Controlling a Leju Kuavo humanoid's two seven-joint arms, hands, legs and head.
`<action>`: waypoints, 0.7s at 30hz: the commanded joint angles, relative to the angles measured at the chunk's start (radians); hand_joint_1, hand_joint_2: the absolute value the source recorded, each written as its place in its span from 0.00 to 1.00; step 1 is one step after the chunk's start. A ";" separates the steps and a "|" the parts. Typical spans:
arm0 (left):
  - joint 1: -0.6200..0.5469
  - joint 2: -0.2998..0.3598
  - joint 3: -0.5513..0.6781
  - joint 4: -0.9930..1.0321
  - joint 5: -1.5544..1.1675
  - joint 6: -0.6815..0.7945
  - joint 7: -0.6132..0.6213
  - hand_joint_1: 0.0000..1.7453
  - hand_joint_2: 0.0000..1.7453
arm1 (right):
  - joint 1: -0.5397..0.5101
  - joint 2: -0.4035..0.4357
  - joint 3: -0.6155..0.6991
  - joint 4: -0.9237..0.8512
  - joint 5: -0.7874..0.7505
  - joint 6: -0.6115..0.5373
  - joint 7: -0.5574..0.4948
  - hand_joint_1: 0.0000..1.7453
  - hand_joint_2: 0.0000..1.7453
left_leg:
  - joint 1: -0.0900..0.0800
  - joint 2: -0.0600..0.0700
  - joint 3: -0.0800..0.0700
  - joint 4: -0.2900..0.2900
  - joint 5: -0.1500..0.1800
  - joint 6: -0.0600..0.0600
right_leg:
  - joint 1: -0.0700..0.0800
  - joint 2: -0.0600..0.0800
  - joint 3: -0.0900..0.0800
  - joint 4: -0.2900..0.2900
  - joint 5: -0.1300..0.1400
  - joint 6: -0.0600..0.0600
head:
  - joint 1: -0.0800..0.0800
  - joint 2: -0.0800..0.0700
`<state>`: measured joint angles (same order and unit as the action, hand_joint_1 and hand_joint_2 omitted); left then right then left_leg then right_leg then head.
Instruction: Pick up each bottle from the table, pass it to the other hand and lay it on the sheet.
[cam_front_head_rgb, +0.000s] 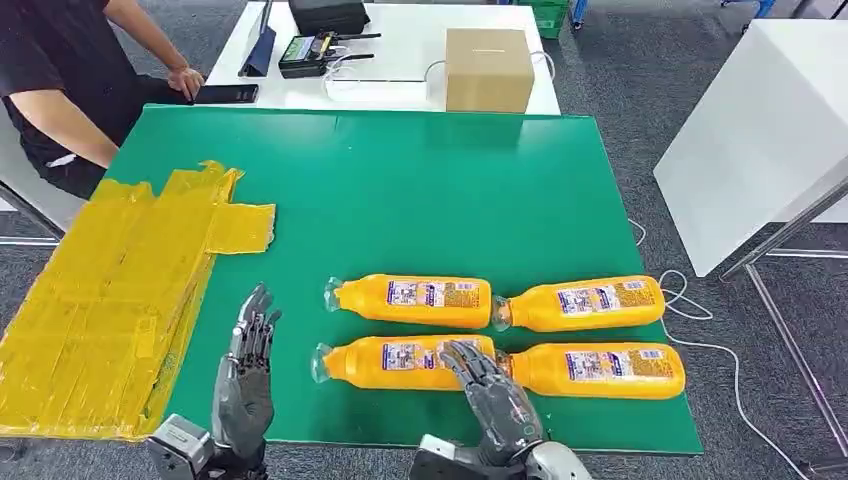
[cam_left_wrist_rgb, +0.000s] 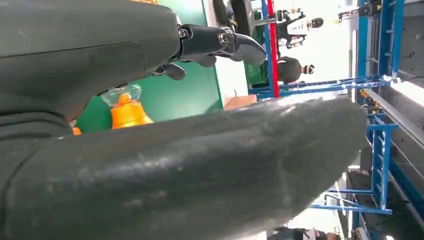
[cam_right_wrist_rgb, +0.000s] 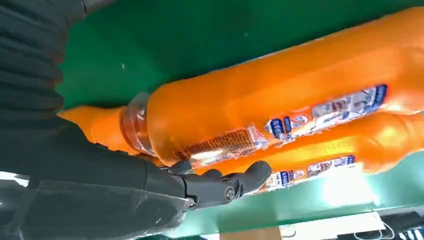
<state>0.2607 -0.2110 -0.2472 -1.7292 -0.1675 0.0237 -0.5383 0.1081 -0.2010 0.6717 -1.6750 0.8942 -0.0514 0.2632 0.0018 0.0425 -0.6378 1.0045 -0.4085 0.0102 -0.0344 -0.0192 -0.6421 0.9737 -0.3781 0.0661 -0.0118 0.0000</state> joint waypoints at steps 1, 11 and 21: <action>-0.031 0.014 0.001 0.079 0.002 -0.007 0.002 0.00 0.00 | -0.092 0.011 -0.071 0.091 0.048 0.069 -0.042 0.00 1.00 | 0.002 -0.002 0.007 -0.001 -0.002 -0.001 | 0.001 0.002 0.006 -0.002 -0.001 -0.004 | 0.000 0.000; -0.037 0.013 0.005 0.093 0.002 -0.015 -0.005 0.00 0.00 | -0.123 0.011 -0.045 0.104 0.045 0.092 -0.061 0.00 1.00 | 0.002 -0.003 0.009 -0.001 -0.003 -0.001 | 0.002 0.002 0.009 -0.001 -0.002 -0.004 | 0.000 0.000; -0.060 0.013 0.000 0.117 0.005 -0.028 -0.009 0.00 0.00 | -0.206 0.016 -0.016 0.214 0.016 0.142 -0.067 0.00 1.00 | 0.001 -0.001 0.006 -0.001 -0.002 -0.001 | 0.001 0.002 0.006 -0.002 -0.001 -0.003 | 0.000 0.000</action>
<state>0.2413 -0.2110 -0.2472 -1.6915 -0.1644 0.0065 -0.5463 0.0081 -0.1965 0.6230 -1.6240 0.9339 0.0473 0.2056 0.0018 0.0425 -0.6379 1.0045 -0.4085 0.0102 -0.0344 -0.0191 -0.6421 0.9738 -0.3781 0.0662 -0.0118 0.0000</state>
